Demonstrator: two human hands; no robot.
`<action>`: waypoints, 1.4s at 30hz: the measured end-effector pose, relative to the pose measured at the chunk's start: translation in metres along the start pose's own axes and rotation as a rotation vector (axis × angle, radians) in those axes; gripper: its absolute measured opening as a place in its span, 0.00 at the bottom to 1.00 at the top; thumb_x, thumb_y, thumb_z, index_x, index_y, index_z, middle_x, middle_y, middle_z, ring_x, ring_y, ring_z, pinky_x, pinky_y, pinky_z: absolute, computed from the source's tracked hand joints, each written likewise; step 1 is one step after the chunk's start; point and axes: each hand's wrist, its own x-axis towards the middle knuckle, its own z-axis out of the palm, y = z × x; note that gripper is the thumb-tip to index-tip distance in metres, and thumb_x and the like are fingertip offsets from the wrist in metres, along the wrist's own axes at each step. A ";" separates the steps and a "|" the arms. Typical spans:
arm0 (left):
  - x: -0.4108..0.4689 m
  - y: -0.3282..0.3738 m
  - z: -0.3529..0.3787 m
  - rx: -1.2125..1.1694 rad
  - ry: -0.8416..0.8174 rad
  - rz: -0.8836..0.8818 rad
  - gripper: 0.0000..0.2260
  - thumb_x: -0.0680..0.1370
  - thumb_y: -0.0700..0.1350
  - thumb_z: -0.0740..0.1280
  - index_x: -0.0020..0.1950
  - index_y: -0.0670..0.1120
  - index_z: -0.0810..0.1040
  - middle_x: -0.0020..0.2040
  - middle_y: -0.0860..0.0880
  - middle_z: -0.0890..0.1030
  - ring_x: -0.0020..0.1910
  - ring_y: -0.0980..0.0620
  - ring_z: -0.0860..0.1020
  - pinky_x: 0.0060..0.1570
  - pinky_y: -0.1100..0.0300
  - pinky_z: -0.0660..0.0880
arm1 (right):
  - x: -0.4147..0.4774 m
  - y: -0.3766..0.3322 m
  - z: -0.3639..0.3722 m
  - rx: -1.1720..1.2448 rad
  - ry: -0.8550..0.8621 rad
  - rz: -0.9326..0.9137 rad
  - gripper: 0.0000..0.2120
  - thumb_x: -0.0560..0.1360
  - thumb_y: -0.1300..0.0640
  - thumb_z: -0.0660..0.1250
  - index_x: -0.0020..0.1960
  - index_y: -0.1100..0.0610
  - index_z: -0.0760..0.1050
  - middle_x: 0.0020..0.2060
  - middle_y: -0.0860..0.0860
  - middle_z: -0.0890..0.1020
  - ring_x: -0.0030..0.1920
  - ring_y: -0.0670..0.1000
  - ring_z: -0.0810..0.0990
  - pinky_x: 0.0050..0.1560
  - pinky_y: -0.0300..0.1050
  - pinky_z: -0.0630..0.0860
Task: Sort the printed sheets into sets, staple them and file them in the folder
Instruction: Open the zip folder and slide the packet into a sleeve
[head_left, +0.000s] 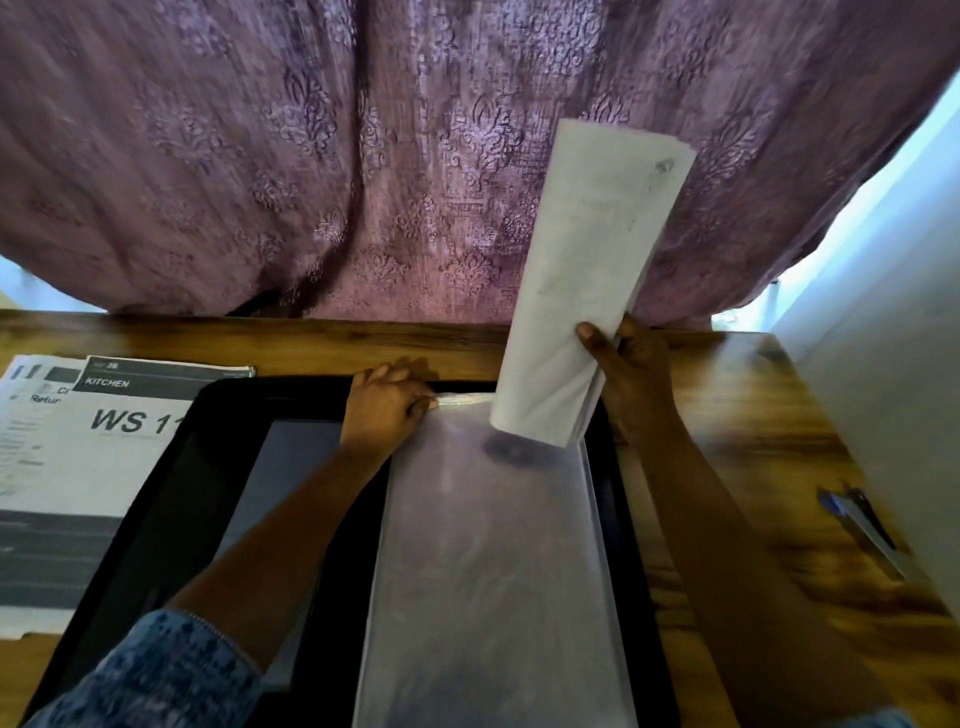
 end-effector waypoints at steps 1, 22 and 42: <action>0.000 -0.001 0.000 0.031 0.041 0.026 0.12 0.72 0.54 0.62 0.40 0.54 0.84 0.47 0.52 0.84 0.49 0.50 0.74 0.47 0.57 0.61 | 0.005 0.000 0.005 0.011 0.002 -0.013 0.05 0.75 0.59 0.68 0.50 0.51 0.78 0.47 0.45 0.83 0.49 0.45 0.82 0.49 0.39 0.78; -0.005 -0.024 0.005 -0.092 0.016 0.219 0.12 0.76 0.51 0.59 0.46 0.50 0.81 0.43 0.49 0.83 0.47 0.50 0.76 0.49 0.59 0.66 | 0.056 0.025 0.079 0.684 -0.005 0.227 0.17 0.72 0.77 0.61 0.48 0.58 0.80 0.43 0.49 0.85 0.46 0.49 0.83 0.50 0.45 0.80; 0.012 -0.022 0.005 -0.260 0.012 0.194 0.13 0.75 0.56 0.61 0.45 0.52 0.82 0.42 0.54 0.84 0.42 0.50 0.81 0.51 0.54 0.74 | 0.069 0.005 0.044 -0.859 -0.341 0.156 0.16 0.70 0.59 0.73 0.56 0.62 0.79 0.51 0.55 0.82 0.49 0.52 0.80 0.47 0.40 0.74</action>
